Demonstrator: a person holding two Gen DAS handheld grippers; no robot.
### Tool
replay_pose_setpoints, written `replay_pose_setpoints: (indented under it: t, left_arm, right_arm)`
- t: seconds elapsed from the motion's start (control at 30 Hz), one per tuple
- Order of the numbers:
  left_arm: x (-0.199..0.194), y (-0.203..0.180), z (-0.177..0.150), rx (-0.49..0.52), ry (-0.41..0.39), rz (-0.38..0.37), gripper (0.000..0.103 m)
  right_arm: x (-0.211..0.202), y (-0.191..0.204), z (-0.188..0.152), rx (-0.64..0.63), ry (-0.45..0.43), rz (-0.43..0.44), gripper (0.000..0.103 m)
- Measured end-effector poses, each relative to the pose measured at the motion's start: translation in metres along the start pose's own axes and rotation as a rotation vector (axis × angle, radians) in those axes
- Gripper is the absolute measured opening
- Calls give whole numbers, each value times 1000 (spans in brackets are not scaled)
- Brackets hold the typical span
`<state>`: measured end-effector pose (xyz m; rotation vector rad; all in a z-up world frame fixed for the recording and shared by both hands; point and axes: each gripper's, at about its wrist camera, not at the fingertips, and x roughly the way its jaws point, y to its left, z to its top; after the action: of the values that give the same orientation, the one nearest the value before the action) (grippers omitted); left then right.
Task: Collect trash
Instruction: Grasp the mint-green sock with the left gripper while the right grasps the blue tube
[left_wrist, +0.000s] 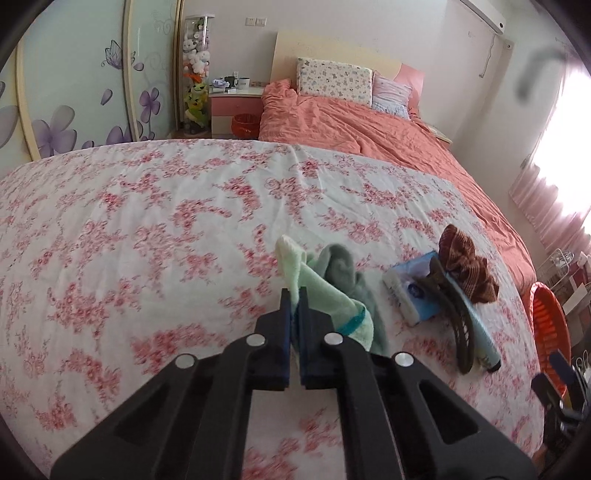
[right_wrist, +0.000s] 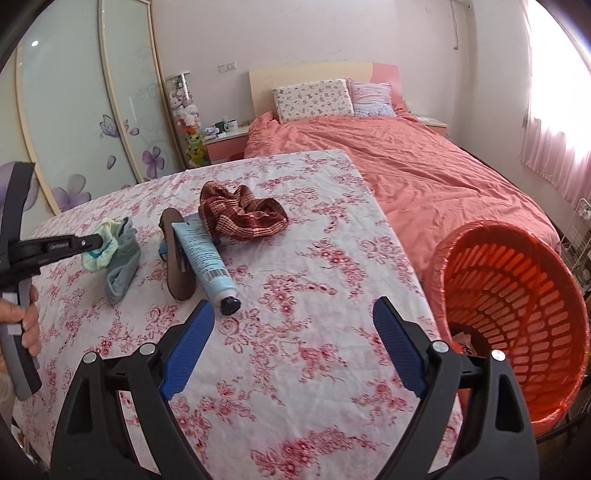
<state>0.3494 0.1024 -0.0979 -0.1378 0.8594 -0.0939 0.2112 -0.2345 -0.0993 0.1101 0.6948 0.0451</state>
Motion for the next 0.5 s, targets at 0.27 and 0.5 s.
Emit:
replay_pose_setpoints:
  t: [0.27,0.5]
  left_arm:
    - [-20,45,-33,-10,29,43,4]
    - [-20,64,-42,-76,44,34,24]
  right_arm:
    - [28,16,9,10,52,64,78]
    - [50,29,18,21,118,110,65]
